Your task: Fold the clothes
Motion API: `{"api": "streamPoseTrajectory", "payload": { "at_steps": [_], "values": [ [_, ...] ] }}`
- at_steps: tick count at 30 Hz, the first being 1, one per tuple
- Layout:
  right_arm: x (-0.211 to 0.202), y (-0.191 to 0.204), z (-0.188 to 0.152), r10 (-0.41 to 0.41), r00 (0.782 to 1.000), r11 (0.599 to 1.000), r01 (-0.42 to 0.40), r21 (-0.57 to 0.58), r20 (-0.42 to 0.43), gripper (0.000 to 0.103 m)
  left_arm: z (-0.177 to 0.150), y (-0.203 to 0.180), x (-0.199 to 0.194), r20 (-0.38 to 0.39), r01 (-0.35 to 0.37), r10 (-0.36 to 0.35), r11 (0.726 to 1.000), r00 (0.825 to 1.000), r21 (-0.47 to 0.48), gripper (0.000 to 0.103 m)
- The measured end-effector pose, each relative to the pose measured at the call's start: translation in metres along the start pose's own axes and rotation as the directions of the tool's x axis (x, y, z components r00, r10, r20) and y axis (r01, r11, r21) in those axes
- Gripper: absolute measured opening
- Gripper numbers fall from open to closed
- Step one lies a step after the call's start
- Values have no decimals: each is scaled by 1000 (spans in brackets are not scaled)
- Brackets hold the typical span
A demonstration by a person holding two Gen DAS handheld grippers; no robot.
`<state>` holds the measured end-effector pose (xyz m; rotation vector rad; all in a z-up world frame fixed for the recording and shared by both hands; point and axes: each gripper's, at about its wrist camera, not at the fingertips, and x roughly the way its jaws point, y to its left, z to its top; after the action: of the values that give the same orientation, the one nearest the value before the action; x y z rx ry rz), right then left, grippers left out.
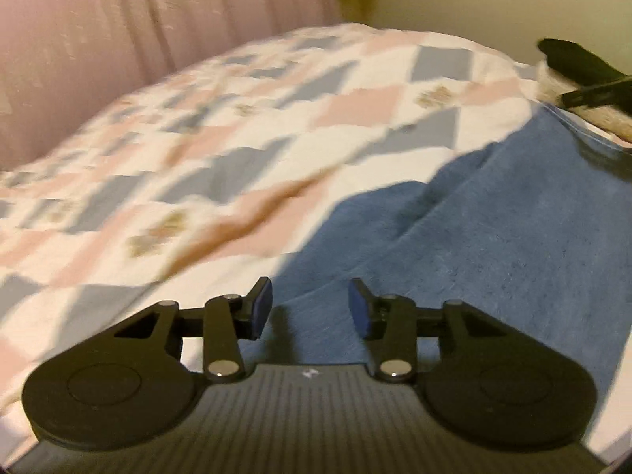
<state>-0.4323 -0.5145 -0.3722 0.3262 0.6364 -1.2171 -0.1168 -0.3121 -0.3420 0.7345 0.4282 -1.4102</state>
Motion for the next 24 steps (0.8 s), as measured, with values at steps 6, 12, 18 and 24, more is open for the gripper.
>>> {"api": "streamPoseTrajectory", "payload": {
  "at_steps": [6, 12, 18, 24],
  "values": [
    [-85, -16, -22, 177, 982, 977, -183, 107, 69, 61, -33, -16, -75, 52, 38, -39, 999, 998, 7, 38],
    [-79, 16, -85, 230, 972, 972, -226, 68, -44, 50, -92, -54, -66, -52, 1, 4, 996, 999, 90, 29],
    [-85, 27, -90, 177, 984, 980, -173, 99, -24, 49, -91, -55, -92, -39, -56, 57, 998, 998, 13, 29],
    [-99, 40, -106, 136, 990, 987, -131, 92, -42, 65, -93, -63, -90, -104, -134, 132, 991, 986, -13, 32]
  ]
}}
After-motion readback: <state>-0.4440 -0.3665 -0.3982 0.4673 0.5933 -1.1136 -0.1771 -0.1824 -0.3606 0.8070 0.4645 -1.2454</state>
